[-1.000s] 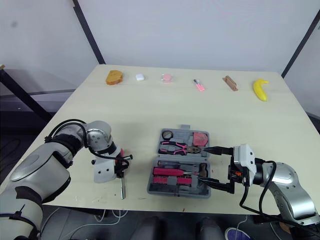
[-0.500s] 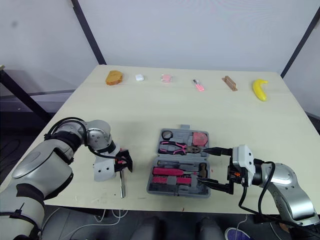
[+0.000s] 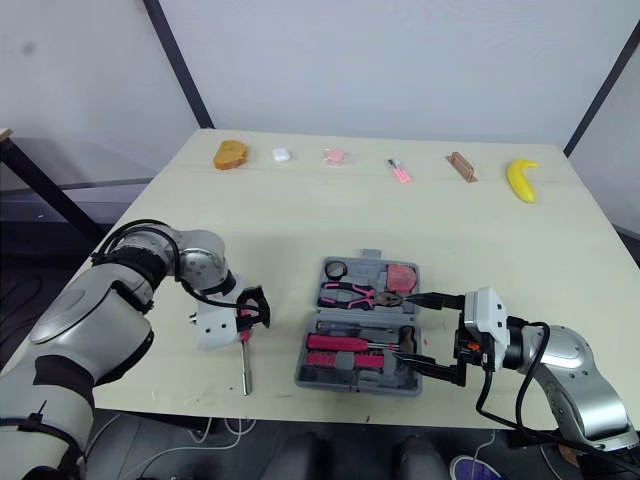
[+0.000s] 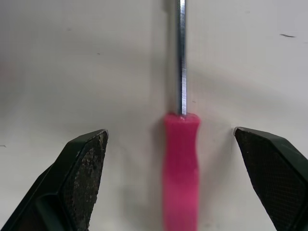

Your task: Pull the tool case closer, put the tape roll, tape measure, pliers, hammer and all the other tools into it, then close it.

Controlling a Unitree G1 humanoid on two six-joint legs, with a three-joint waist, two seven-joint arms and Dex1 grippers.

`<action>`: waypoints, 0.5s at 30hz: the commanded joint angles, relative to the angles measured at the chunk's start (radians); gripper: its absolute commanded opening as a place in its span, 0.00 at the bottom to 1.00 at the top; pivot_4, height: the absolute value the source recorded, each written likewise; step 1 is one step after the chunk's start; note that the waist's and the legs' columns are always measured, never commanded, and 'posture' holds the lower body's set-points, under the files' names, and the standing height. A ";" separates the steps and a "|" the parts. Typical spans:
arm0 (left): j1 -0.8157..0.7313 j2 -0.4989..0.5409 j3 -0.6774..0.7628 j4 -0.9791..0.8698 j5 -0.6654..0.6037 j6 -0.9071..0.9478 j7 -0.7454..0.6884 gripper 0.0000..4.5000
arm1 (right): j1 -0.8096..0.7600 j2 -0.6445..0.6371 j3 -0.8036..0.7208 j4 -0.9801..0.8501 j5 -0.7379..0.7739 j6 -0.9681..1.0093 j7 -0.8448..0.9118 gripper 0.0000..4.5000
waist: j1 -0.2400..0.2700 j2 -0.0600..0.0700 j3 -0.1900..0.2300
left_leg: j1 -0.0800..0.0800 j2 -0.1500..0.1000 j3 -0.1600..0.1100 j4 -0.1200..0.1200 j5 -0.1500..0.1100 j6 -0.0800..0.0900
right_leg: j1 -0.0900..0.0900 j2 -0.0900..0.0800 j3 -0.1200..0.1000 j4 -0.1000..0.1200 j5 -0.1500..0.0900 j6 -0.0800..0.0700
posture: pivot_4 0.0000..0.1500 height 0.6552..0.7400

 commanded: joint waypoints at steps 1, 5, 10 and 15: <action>-0.003 0.000 0.001 0.018 0.015 -0.013 0.012 0.88 | -0.001 -0.003 -0.006 -0.047 0.012 0.003 -0.009 1.00 | 0.000 0.000 0.000 | 0.000 0.000 0.000 0.000 0.000 0.000 | 0.000 0.000 0.000 0.000 0.000 0.000 | 1.00 1.00; 0.003 -0.007 0.009 0.028 0.007 -0.032 0.008 0.54 | -0.003 -0.001 -0.003 -0.052 0.011 0.008 -0.014 1.00 | 0.001 0.000 0.000 | 0.000 0.000 0.000 0.000 0.000 0.000 | 0.000 0.000 0.000 0.000 0.000 0.000 | 1.00 1.00; -0.001 -0.008 0.009 0.029 0.010 -0.041 0.006 0.08 | -0.010 0.001 0.002 -0.050 0.011 0.012 -0.015 1.00 | 0.002 0.000 0.000 | 0.000 0.000 0.000 0.000 0.000 0.000 | 0.000 0.000 0.000 0.000 0.000 0.000 | 1.00 1.00; -0.024 0.002 0.038 0.047 -0.048 -0.041 -0.045 0.08 | -0.012 0.001 0.002 -0.047 0.010 0.010 -0.013 1.00 | 0.001 0.000 0.000 | 0.000 0.000 0.000 0.000 0.000 0.000 | 0.000 0.000 0.000 0.000 0.000 0.000 | 1.00 1.00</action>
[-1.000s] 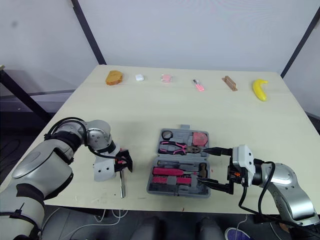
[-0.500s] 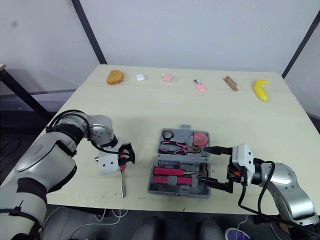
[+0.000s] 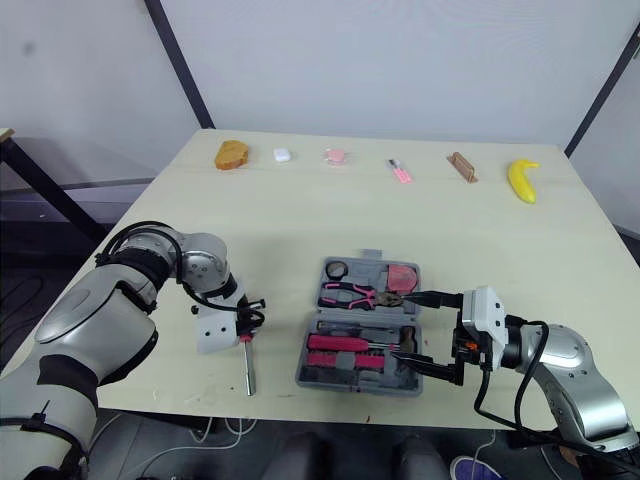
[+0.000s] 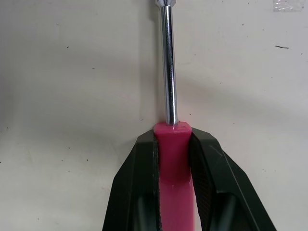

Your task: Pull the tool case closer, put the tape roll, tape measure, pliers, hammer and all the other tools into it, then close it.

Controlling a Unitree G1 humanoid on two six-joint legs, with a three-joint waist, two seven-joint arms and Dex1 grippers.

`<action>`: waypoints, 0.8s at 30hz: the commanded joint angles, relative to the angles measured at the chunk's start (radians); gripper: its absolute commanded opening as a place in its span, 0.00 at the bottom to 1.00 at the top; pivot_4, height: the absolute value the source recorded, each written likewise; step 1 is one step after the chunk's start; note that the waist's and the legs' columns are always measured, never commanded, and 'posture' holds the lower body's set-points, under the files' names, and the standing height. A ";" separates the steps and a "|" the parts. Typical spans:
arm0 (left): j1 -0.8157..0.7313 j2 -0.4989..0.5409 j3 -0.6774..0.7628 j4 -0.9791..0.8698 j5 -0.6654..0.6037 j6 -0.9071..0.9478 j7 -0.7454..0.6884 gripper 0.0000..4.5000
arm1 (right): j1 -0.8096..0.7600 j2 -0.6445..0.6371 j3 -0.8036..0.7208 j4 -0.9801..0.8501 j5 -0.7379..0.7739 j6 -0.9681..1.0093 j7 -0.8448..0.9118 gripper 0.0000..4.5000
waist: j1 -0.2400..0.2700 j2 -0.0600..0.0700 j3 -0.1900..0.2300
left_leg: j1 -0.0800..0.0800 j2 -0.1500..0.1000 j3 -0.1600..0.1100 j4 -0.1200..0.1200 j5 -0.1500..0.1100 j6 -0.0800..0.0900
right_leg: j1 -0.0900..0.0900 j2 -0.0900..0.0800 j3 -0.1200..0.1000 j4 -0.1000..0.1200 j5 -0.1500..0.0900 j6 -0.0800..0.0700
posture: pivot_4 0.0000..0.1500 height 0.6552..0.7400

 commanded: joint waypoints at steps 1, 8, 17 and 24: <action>-0.034 0.016 0.049 0.031 -0.090 -0.015 -0.067 0.08 | -0.006 0.001 -0.001 -0.026 0.011 -0.007 0.003 1.00 | 0.000 0.000 0.000 | 0.000 0.000 0.000 0.000 0.000 0.000 | 0.000 0.000 0.000 0.000 0.000 0.000 | 1.00 1.00; -0.016 0.103 0.118 -0.029 -0.355 0.017 -0.277 0.08 | 0.003 0.000 -0.001 -0.030 0.014 -0.006 0.007 1.00 | -0.004 -0.001 0.000 | 0.000 0.000 0.000 0.000 0.000 0.000 | 0.000 0.000 0.000 0.000 0.000 0.000 | 1.00 1.00; 0.165 0.277 0.336 -0.455 -0.585 0.509 -0.318 0.08 | -0.024 0.002 0.016 -0.012 0.018 -0.002 0.018 1.00 | -0.010 0.000 0.001 | 0.000 0.001 -0.002 0.000 0.000 0.000 | 0.000 0.000 -0.001 0.001 0.000 0.000 | 1.00 1.00; 0.515 0.368 0.599 -1.009 -0.773 1.260 -0.226 0.08 | -0.020 -0.001 0.010 -0.002 0.015 -0.013 0.031 1.00 | -0.021 0.000 0.001 | 0.000 0.003 -0.006 0.000 0.000 0.000 | 0.000 -0.001 -0.001 0.001 0.000 0.000 | 1.00 1.00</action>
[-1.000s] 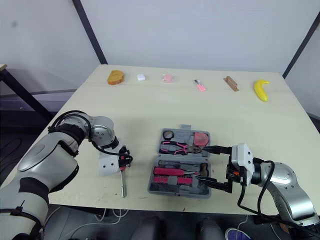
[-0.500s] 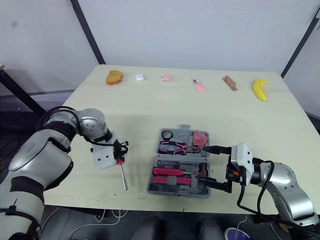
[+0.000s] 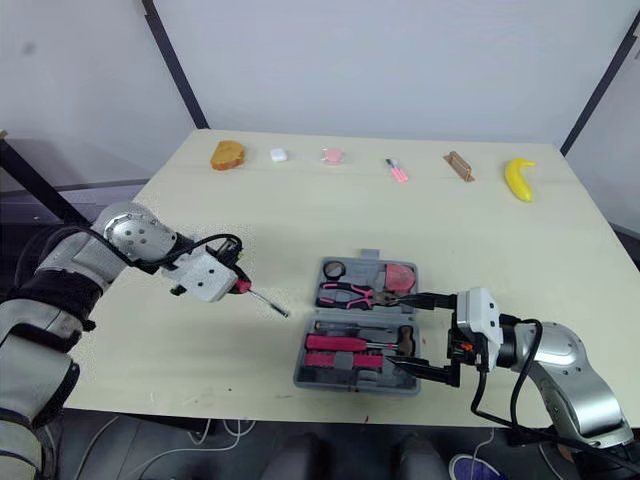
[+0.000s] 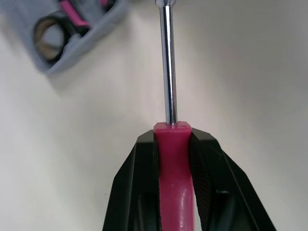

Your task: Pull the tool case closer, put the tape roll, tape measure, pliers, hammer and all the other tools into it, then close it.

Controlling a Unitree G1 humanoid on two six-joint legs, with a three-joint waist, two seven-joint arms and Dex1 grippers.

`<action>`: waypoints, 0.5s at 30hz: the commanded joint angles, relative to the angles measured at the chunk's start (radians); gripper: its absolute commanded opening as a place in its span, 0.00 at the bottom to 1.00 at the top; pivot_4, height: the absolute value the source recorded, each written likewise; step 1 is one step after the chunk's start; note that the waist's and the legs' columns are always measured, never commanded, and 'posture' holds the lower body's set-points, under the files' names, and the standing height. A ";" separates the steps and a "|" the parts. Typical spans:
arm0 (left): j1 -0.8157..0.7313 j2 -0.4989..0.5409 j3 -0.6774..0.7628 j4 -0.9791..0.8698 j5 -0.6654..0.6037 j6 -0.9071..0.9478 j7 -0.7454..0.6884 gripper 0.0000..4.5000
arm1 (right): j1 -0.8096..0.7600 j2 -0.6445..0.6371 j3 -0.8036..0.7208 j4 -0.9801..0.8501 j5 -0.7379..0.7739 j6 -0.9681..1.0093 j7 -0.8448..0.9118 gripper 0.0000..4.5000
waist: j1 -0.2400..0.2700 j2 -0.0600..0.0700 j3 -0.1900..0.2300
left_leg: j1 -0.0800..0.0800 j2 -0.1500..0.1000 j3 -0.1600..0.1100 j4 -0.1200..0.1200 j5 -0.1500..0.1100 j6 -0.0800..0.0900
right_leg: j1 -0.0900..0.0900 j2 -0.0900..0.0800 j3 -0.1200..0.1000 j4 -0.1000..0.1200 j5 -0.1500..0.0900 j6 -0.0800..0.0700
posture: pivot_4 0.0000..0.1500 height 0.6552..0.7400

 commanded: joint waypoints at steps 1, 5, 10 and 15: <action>0.140 0.048 0.156 -0.302 -0.141 0.422 0.045 0.08 | 0.001 -0.002 -0.016 -0.010 0.014 -0.013 0.011 1.00 | -0.006 0.000 0.000 | 0.000 0.000 0.000 0.000 0.000 0.000 | 0.000 0.000 0.000 0.000 0.000 0.000 | 1.00 1.00; 0.315 0.071 0.295 -0.543 -0.258 0.784 0.107 0.08 | -0.007 0.001 -0.011 0.000 0.013 -0.019 0.017 1.00 | -0.008 0.000 0.000 | 0.000 0.000 0.000 0.000 0.000 0.000 | 0.000 0.000 0.000 0.000 0.000 0.000 | 1.00 1.00; 0.500 0.064 0.476 -0.763 -0.349 1.126 0.234 0.08 | -0.024 0.009 -0.014 0.037 0.013 -0.035 0.037 1.00 | -0.009 0.000 0.000 | 0.001 0.000 0.000 0.000 0.000 0.000 | 0.000 0.001 0.000 0.001 0.000 0.000 | 1.00 1.00; 0.590 -0.116 0.670 -0.972 -0.449 1.498 0.481 0.08 | -0.029 0.012 -0.022 0.079 0.011 -0.059 0.061 1.00 | 0.002 0.001 0.000 | 0.001 0.000 -0.001 0.000 0.000 0.000 | 0.000 -0.001 0.000 0.001 0.000 0.000 | 1.00 1.00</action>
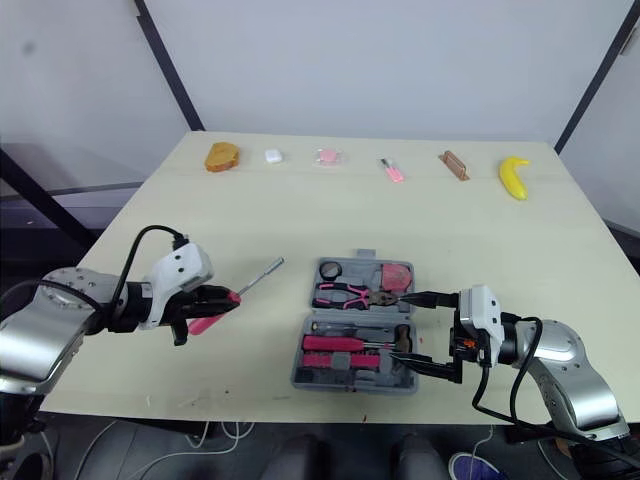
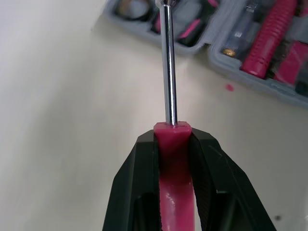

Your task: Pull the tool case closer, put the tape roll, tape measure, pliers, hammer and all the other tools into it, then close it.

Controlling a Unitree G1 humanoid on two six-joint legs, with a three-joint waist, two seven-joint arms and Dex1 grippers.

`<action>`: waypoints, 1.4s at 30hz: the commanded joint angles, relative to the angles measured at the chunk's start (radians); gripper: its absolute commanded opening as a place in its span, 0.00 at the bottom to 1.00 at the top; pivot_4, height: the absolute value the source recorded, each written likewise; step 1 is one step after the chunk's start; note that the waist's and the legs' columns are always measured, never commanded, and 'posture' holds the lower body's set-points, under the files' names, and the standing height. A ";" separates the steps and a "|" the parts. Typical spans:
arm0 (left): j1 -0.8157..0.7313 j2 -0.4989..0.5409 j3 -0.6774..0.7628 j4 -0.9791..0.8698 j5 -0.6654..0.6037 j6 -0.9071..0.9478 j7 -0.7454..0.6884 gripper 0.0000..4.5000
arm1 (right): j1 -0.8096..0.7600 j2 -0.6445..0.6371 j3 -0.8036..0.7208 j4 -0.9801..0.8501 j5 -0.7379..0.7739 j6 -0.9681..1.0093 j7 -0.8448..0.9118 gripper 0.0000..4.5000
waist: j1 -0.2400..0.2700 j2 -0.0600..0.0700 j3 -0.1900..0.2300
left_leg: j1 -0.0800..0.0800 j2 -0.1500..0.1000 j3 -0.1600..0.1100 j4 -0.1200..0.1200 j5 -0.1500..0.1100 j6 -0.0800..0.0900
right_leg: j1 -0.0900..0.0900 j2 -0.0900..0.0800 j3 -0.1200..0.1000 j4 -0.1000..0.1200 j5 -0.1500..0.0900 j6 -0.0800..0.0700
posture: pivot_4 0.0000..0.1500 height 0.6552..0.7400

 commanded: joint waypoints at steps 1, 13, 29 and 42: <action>0.004 -0.114 0.129 -0.168 -0.066 0.279 0.183 0.08 | -0.006 -0.001 -0.022 0.004 0.012 -0.036 0.023 1.00 | 0.006 0.000 0.000 | 0.000 -0.001 0.000 0.000 0.000 0.000 | 0.000 0.000 0.000 0.000 0.000 0.000 | 1.00 1.00; 0.053 -0.378 0.165 -0.320 -0.055 0.631 0.513 0.08 | -0.020 -0.006 -0.017 0.052 -0.005 -0.061 0.049 1.00 | -0.003 0.000 0.000 | 0.001 -0.002 0.000 0.000 0.000 0.000 | 0.000 0.000 0.001 0.001 0.000 0.000 | 1.00 1.00; -0.040 -0.498 0.069 -0.113 -0.025 0.756 0.658 0.08 | -0.033 -0.015 -0.059 0.042 0.039 -0.027 0.055 1.00 | -0.002 0.000 -0.001 | 0.001 -0.003 0.000 -0.001 0.000 -0.001 | 0.001 -0.002 0.001 0.000 0.000 0.000 | 1.00 1.00; 0.079 -0.506 0.064 -0.146 0.000 0.582 0.687 0.94 | -0.003 -0.006 -0.054 0.040 0.021 -0.046 0.047 1.00 | -0.006 0.001 -0.001 | 0.001 -0.002 0.000 -0.001 0.000 -0.001 | 0.001 -0.003 0.002 0.000 0.000 0.000 | 1.00 1.00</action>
